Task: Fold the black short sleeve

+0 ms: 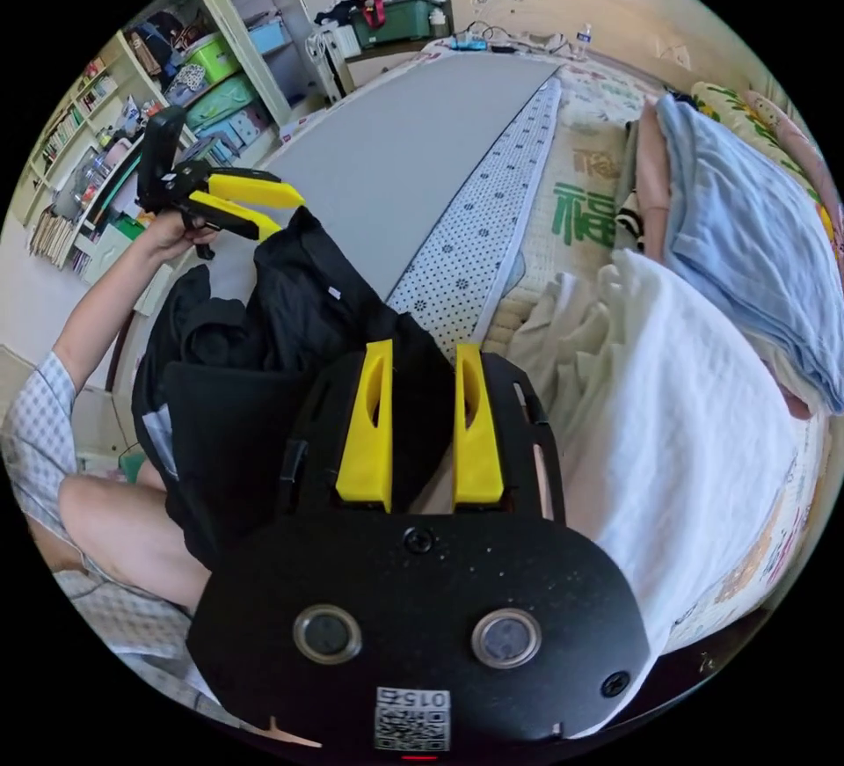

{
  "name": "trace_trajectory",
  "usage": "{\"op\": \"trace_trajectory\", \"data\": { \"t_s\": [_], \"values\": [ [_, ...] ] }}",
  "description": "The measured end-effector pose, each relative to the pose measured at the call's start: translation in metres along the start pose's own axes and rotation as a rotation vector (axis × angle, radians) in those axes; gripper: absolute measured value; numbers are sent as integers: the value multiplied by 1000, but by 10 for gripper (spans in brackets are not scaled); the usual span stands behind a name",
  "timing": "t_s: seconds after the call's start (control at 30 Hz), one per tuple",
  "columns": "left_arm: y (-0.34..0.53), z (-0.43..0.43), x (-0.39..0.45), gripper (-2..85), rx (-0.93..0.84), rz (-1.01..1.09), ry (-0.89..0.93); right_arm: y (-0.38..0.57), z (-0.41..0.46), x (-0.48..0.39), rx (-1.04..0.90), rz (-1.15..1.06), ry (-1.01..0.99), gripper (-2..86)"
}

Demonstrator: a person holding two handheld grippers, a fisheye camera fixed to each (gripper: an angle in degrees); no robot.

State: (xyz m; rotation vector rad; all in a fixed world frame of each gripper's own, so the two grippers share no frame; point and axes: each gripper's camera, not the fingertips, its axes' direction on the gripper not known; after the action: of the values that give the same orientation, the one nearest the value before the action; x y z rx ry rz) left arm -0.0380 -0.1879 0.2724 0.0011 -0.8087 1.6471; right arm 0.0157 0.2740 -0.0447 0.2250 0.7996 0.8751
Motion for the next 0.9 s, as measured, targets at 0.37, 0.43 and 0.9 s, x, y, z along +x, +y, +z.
{"op": "trace_trajectory", "data": {
  "t_s": [0.37,0.43,0.9],
  "values": [
    [9,-71,57,1,79,56,-189,51,-133,-68,255,-128,188,-4],
    [27,-131,76,-1,184,36,-227,78,-194,-89,394,-124,220,-6],
    [255,-313,327,-4,727,-313,-598,297,-268,-274,818,-172,56,0]
  ]
}}
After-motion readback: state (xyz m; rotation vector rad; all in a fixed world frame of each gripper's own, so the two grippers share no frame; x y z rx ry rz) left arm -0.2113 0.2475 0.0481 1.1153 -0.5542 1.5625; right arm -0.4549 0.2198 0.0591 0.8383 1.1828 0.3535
